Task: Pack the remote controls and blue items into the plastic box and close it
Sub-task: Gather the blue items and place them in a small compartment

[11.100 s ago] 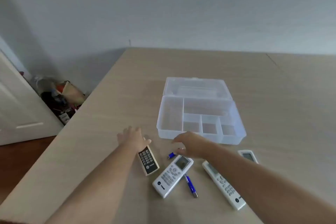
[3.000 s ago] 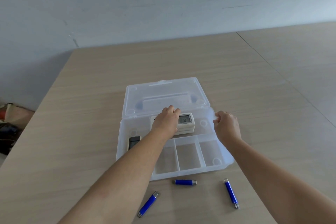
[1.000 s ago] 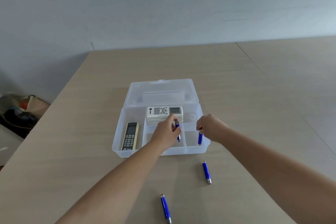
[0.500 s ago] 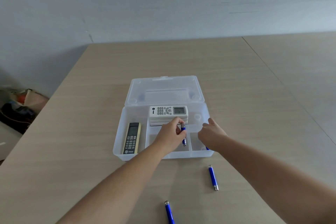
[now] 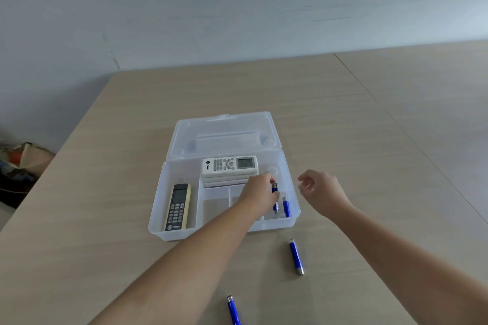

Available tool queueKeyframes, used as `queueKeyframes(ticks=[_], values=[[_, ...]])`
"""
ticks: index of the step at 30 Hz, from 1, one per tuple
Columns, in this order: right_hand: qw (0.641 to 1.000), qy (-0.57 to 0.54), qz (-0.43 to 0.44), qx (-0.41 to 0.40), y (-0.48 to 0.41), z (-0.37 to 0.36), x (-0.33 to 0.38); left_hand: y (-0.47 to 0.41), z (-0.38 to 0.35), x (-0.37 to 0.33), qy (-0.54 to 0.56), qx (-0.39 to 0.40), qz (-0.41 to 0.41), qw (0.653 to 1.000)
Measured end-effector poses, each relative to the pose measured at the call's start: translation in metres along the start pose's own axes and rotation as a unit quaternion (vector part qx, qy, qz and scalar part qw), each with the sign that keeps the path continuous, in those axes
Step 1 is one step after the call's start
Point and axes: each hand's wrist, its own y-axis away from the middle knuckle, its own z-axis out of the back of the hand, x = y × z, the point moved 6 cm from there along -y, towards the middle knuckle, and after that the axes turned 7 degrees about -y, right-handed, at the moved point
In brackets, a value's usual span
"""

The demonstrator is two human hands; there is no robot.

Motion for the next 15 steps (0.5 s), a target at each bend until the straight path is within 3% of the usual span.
queueKeyframes(ticks=[4, 10, 15], values=[[0.987, -0.117, -0.086, 0.067, 0.015, -0.016, -0.025, -0.009, -0.027, -0.012, -0.106, 0.037, 0.033, 0.993], [0.983, -0.142, -0.083, 0.086, 0.014, -0.024, -0.035, -0.023, -0.050, -0.005, -0.095, 0.070, 0.129, 0.985], [0.982, -0.146, -0.079, 0.091, 0.014, -0.024, -0.037, -0.028, -0.058, 0.001, -0.123, 0.130, 0.156, 0.971]])
